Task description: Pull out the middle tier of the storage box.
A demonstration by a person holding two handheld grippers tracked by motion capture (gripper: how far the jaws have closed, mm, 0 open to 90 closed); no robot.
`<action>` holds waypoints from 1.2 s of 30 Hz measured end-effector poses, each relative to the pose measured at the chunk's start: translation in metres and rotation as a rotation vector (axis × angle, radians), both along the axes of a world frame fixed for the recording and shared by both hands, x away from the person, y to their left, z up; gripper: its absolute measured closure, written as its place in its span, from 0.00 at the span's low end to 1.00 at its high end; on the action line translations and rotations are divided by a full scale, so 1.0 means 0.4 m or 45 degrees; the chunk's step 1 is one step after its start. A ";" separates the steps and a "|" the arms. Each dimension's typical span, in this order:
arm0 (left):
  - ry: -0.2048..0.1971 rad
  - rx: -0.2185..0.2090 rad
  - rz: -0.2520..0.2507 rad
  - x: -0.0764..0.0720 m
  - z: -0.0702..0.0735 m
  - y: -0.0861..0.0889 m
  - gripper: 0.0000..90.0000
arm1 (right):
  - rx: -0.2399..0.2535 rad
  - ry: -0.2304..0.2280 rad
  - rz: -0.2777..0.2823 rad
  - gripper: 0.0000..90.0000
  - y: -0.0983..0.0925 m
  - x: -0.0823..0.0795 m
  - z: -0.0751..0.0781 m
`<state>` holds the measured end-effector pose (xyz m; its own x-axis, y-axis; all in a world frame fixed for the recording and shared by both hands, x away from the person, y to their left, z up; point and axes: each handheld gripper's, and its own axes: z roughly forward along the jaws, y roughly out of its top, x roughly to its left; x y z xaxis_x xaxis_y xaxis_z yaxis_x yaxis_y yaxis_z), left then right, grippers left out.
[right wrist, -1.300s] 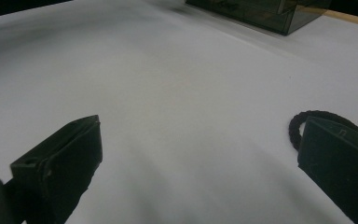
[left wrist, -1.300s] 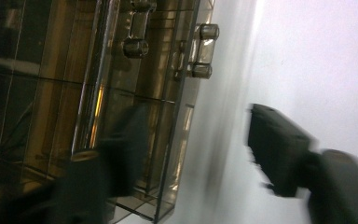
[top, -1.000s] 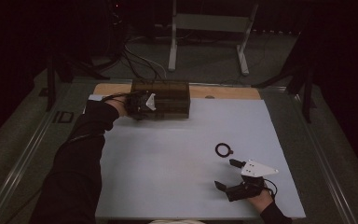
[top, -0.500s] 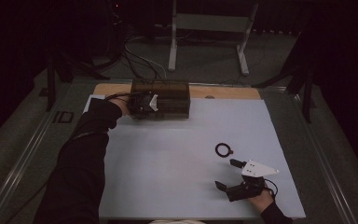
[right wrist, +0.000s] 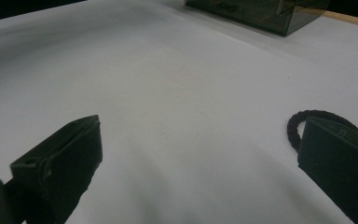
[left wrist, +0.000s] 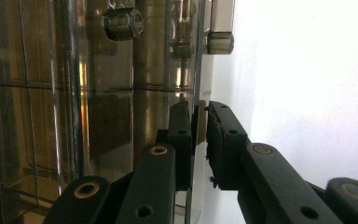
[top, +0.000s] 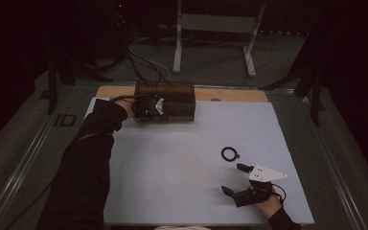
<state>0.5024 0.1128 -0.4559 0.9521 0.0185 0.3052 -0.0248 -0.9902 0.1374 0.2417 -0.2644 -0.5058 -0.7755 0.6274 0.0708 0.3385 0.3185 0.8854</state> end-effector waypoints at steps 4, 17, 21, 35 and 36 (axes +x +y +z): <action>0.018 0.009 -0.013 0.003 0.003 -0.001 0.92 | -0.002 0.004 0.002 0.00 0.001 0.001 -0.001; 0.108 0.025 -0.019 -0.001 0.008 -0.007 0.95 | -0.004 0.005 0.002 0.00 0.001 0.001 -0.002; 0.132 0.035 -0.024 -0.009 0.010 -0.009 0.96 | -0.005 0.004 0.001 0.00 0.001 0.001 -0.002; 0.193 0.029 0.022 -0.042 0.016 -0.012 0.97 | -0.006 0.006 0.001 0.00 0.004 0.001 -0.002; 0.189 0.029 0.016 -0.045 0.016 -0.013 0.97 | -0.005 0.007 0.001 0.00 0.004 0.001 -0.002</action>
<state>0.4844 0.1077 -0.4494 0.9865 0.0257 0.1619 0.0067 -0.9932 0.1164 0.2420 -0.2628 -0.5066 -0.7758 0.6268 0.0725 0.3430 0.3225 0.8822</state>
